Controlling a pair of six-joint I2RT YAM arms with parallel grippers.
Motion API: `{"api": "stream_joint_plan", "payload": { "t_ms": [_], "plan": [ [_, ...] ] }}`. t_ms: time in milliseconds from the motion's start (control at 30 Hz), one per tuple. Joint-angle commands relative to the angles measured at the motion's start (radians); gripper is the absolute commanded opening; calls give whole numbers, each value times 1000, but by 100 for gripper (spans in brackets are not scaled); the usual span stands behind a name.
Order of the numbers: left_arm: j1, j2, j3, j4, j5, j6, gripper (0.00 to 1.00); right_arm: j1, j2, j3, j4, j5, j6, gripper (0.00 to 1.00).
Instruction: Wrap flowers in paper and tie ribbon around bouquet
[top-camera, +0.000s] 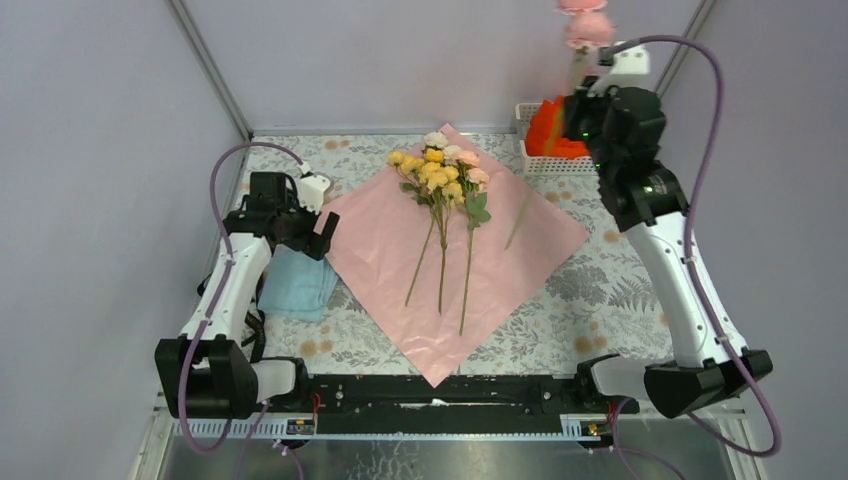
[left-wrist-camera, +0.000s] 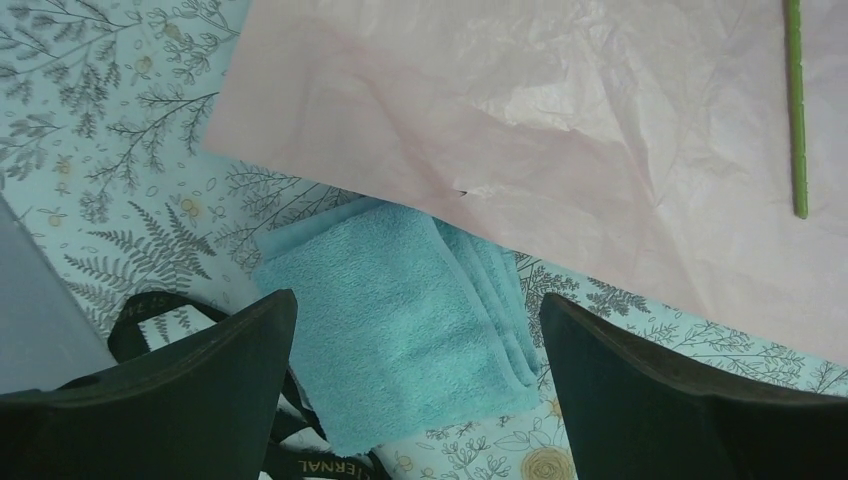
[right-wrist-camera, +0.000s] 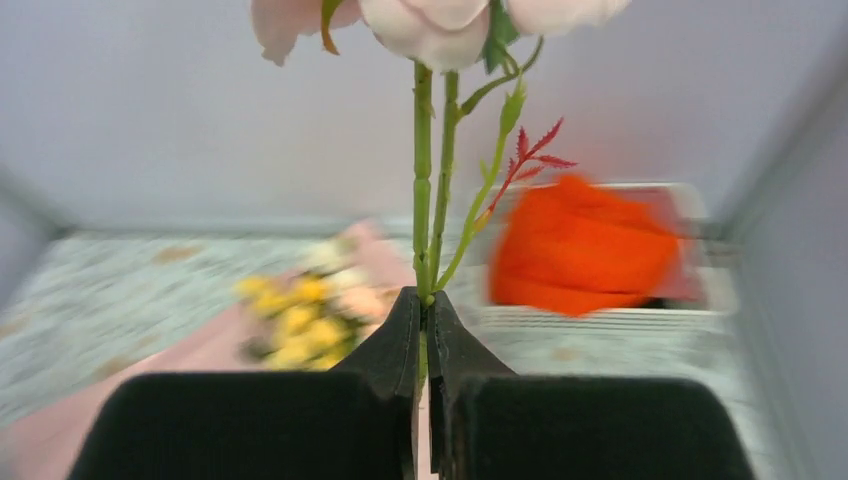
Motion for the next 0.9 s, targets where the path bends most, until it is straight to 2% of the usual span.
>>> {"api": "stream_joint_plan", "payload": {
  "t_ms": [0, 100, 233, 367, 433, 500, 600, 667, 767, 867],
  "plan": [
    [7, -43, -21, -26, 2, 37, 99, 142, 54, -54, 45, -388, 267, 0],
    [7, -48, -32, -34, 16, 40, 99, 205, 160, -83, 107, -515, 416, 0],
    [6, -45, -41, -38, 37, 41, 99, 269, 357, -43, 98, -540, 442, 0],
    [0, -34, -42, -40, 68, 38, 98, 271, 570, 65, 25, -473, 422, 0],
    [-10, -26, -42, -40, 78, 39, 97, 271, 650, 90, 41, -409, 401, 0],
    [-21, -13, -40, -40, 93, 34, 95, 270, 732, 148, 26, -375, 366, 11],
    [-68, 16, -37, -37, 117, 27, 89, 259, 868, 312, -79, -374, 324, 37],
    [-106, 42, -37, -19, 111, 22, 80, 240, 932, 417, -152, -358, 299, 53],
    [-188, 84, -43, 27, 74, 5, 64, 208, 939, 512, -247, -315, 252, 63],
    [-274, 130, -65, 94, 31, 6, 55, 205, 825, 432, -272, -211, 188, 66]
  ]
}}
